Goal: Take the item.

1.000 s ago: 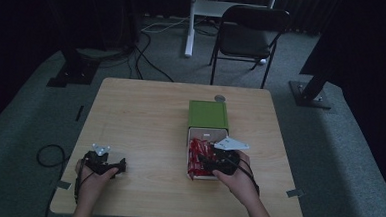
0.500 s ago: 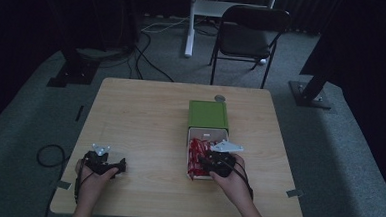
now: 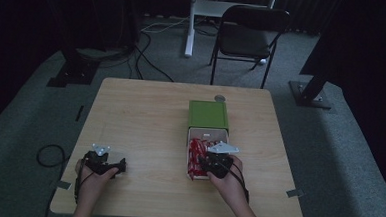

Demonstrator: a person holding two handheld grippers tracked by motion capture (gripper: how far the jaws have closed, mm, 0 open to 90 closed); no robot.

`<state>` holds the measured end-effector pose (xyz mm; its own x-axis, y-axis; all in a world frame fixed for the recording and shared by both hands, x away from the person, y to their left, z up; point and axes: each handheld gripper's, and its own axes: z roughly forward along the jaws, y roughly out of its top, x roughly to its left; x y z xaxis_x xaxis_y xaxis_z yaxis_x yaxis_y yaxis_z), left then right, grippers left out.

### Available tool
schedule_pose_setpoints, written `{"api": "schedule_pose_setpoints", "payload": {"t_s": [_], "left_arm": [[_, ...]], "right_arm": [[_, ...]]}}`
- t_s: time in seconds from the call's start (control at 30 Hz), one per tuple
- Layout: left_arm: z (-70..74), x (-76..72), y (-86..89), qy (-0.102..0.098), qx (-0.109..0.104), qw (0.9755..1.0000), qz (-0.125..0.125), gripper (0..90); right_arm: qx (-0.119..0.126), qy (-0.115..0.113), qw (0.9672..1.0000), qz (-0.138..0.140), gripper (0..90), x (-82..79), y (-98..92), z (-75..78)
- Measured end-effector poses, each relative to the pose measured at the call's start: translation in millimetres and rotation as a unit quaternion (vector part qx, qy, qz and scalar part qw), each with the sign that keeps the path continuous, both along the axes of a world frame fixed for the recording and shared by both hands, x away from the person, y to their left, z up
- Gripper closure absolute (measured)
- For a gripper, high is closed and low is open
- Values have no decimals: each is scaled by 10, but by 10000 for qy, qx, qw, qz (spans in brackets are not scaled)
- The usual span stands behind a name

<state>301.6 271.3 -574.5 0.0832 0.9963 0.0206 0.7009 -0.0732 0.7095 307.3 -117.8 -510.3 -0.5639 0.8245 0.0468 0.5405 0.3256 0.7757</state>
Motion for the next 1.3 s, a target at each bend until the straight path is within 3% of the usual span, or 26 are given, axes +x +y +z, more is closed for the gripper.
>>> {"api": "schedule_pose_setpoints", "payload": {"t_s": [0.03, 0.07, 0.2, 0.47, 0.8, 1.3], "left_arm": [[0, 0, 0, 0, 3, 10000, -1, 25], [0, 0, 0, -1, -1, 10000, 1, 25], [0, 0, 1, 0, 3, 10000, -1, 25], [0, 0, 0, -2, 0, 10000, 2, 25], [0, 0, 0, -2, 2, 10000, 1, 25], [0, 0, 0, 0, 2, 10000, 0, 25]], "right_arm": [[-9, -12, 10000, -17, 709, 0, 2, -1], [87, 65, 9999, -2, 810, 4, -1, -3], [125, 86, 9999, -37, 832, -2, -4, -3], [413, 58, 9991, -102, 842, -35, -108, 113], [546, 60, 9985, -31, 842, -104, -200, 235], [878, -167, 9960, 74, 842, -238, -342, 465]]}}
